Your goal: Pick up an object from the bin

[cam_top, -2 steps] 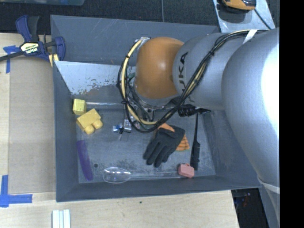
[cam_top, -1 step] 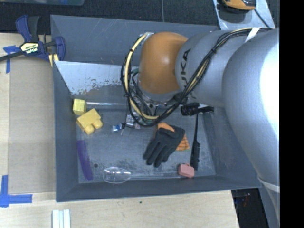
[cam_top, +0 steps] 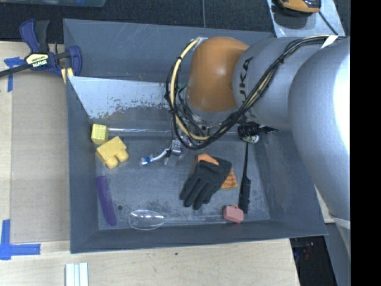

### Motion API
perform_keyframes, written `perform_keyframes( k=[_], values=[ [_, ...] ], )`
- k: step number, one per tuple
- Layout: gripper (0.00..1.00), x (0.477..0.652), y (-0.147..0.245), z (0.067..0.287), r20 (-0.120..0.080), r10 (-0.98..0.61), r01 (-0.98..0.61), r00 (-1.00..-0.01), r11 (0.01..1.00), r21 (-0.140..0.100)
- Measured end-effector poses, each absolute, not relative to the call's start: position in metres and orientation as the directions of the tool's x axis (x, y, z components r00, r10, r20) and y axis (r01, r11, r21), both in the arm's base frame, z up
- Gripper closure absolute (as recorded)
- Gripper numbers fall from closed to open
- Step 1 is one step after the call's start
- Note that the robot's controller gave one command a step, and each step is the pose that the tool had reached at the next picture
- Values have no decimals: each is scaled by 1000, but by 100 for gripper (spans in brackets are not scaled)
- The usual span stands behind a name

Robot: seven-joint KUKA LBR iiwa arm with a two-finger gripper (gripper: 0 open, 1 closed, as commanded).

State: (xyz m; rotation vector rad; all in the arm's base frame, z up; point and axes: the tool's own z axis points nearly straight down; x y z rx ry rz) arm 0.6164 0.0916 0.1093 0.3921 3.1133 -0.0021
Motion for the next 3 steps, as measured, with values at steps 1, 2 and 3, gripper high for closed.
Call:
perform_keyframes(
  k=[1,2,3],
  values=[
    [0,622,87,69,2,378,378,-926,926,3],
    [100,610,84,72,-13,499,499,-866,866,6],
    [100,610,84,72,-13,500,500,-866,866,6]
  ],
)
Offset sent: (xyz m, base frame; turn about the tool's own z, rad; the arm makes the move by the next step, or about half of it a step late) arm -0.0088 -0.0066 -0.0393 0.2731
